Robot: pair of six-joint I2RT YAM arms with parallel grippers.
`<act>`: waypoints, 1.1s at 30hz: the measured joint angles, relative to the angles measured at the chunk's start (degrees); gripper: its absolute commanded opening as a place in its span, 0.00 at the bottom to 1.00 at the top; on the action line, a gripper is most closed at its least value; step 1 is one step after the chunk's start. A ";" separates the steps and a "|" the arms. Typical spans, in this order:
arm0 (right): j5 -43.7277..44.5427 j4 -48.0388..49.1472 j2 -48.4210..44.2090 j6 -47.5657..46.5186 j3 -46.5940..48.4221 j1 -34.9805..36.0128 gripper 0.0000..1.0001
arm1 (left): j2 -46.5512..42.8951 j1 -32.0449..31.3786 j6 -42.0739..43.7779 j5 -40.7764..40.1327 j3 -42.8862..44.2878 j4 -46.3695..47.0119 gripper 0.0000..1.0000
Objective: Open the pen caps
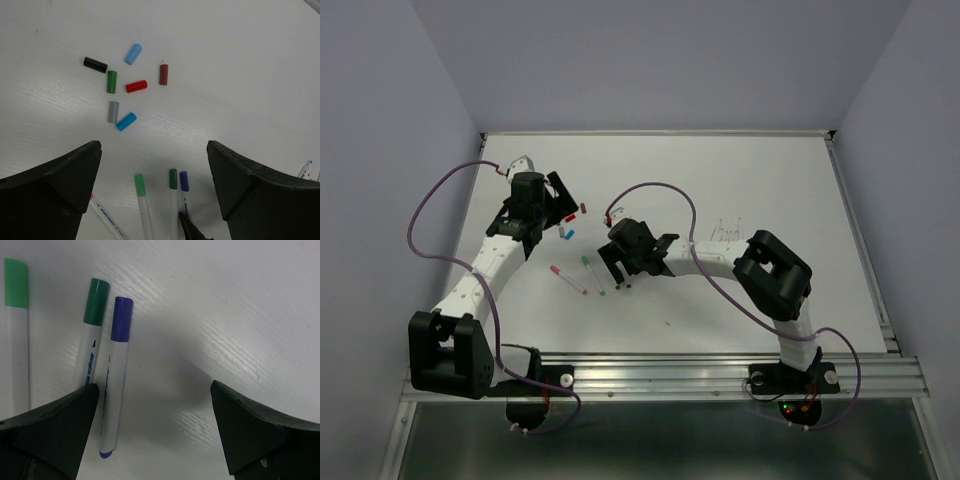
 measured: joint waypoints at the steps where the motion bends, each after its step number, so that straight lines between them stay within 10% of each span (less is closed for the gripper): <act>1: 0.26 -0.09 0.17 0.28 0.00 0.00 0.97 | -0.09 0.00 0.00 0.02 0.00 0.00 0.99; 7: 0.42 -0.04 0.31 1.22 0.00 0.07 0.82 | -0.59 0.00 -0.04 0.00 0.00 0.00 0.99; 20: -0.66 2.29 0.48 4.68 -1.07 0.09 0.05 | -0.79 0.00 -0.24 0.00 0.00 0.00 0.99; 33: -1.73 7.43 -4.59 4.52 -8.09 -0.98 0.01 | -2.64 0.04 -0.22 11.17 -3.10 4.81 0.99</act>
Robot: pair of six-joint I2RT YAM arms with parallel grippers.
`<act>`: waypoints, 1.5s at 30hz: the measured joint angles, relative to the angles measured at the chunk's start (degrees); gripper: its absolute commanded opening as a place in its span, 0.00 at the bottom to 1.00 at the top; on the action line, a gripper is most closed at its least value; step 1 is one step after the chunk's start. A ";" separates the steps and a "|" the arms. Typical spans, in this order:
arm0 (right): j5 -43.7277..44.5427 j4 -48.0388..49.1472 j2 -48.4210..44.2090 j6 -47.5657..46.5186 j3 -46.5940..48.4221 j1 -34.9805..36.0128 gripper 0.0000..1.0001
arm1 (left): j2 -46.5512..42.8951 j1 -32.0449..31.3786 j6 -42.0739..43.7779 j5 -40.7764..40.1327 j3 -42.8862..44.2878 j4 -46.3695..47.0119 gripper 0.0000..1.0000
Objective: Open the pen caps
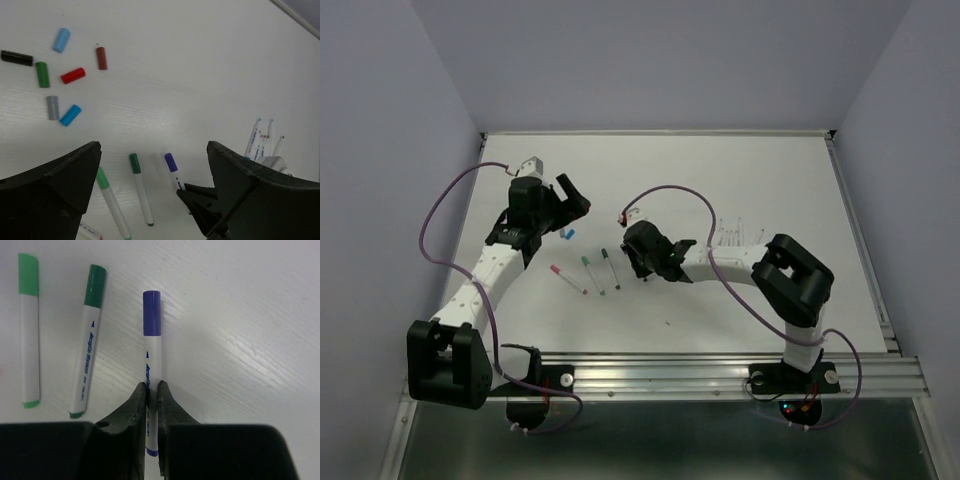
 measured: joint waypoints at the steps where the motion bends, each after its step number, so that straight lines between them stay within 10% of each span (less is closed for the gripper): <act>1: -0.52 0.37 -1.53 0.00 -1.53 -0.31 0.01 | -0.28 0.00 -0.04 1.92 -0.63 1.27 0.99; 12: -10.95 15.15 -25.44 2.14 -10.73 -3.96 0.01 | -1.66 -2.19 -6.91 20.79 -5.25 15.28 0.99; 21: -14.88 16.65 -26.64 2.56 -10.80 -3.98 0.01 | -2.29 -7.37 -10.43 23.37 -5.25 21.09 0.95; 41: -16.61 16.59 -26.88 2.47 -10.80 -4.35 0.01 | -1.84 -8.83 -12.28 23.26 -5.25 23.04 0.02; 45: -17.03 16.59 -26.88 2.36 -10.80 -4.63 0.01 | -1.62 -8.83 -12.31 23.23 -5.22 23.41 0.00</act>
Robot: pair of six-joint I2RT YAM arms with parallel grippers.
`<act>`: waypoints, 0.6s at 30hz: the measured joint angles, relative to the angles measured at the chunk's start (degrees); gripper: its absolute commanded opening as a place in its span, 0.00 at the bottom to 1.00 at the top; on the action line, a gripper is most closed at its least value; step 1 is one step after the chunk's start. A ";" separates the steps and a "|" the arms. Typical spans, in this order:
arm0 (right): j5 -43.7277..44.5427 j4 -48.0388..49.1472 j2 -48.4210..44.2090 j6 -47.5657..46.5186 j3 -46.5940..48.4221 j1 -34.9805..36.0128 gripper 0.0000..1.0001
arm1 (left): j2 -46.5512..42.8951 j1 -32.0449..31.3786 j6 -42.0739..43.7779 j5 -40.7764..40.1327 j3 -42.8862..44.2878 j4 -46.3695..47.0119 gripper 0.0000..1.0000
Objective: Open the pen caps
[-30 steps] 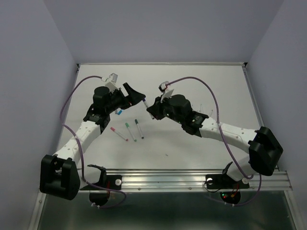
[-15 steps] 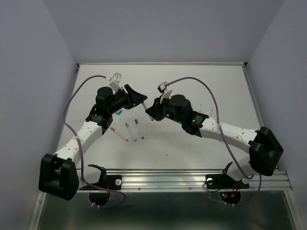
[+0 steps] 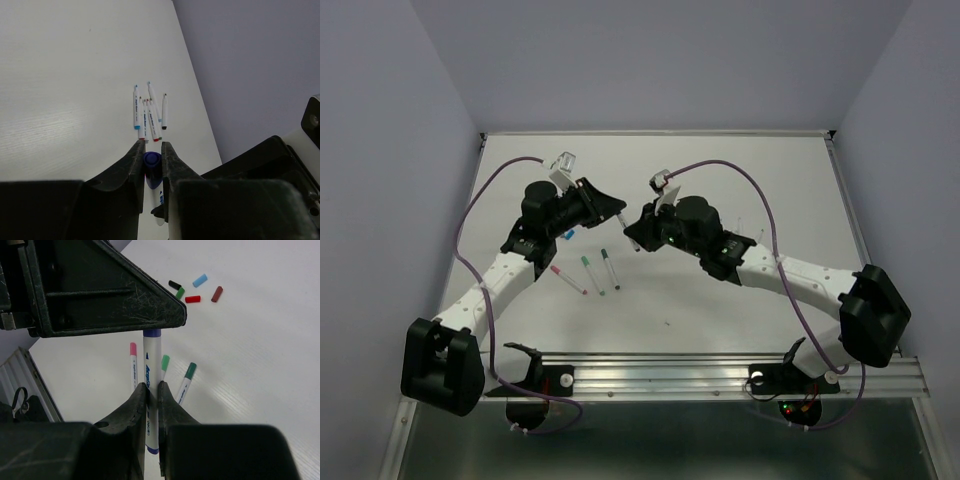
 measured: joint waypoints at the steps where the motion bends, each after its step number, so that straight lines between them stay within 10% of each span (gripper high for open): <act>1: -0.52 0.00 0.00 -0.02 0.00 -0.13 0.01 | 0.02 0.00 0.02 -0.02 -0.02 0.09 0.00; 18: -24.55 0.63 -0.81 -2.38 -12.02 -2.21 0.01 | 9.77 4.11 2.82 -3.87 9.09 -9.97 0.00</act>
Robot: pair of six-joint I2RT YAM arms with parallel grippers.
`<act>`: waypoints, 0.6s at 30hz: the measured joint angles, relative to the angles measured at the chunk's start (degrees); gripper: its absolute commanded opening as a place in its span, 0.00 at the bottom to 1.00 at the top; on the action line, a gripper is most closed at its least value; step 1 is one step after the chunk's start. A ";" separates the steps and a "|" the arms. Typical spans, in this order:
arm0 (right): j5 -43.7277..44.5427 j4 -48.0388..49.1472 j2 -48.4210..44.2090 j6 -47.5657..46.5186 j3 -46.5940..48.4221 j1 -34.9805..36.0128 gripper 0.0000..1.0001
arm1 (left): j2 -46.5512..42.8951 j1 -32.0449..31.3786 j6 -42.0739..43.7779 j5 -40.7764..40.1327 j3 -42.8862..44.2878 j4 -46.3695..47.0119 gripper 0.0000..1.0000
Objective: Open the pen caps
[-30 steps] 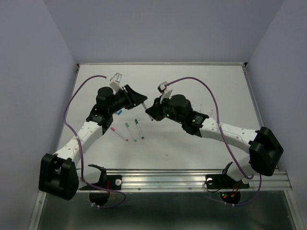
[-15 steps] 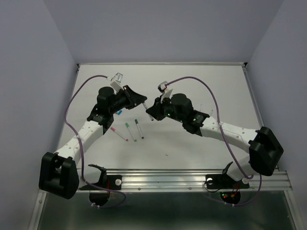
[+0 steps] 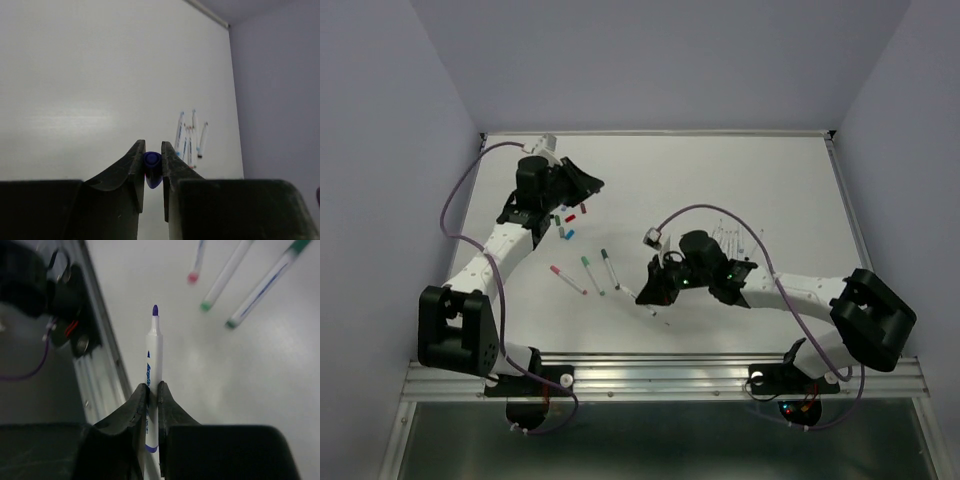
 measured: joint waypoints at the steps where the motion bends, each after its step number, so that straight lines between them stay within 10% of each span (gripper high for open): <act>1: -3.15 -0.50 -0.81 1.31 -3.43 1.88 0.01 | 0.87 2.21 -0.04 -1.99 1.42 1.44 0.00; 10: -3.98 -1.95 -6.40 9.88 -11.08 3.52 0.01 | 2.14 7.28 0.63 -9.55 6.58 4.13 0.03; 18: 21.55 -9.77 -4.98 12.07 -3.34 -1.46 0.01 | 7.67 7.28 7.52 -15.15 6.56 -5.70 0.07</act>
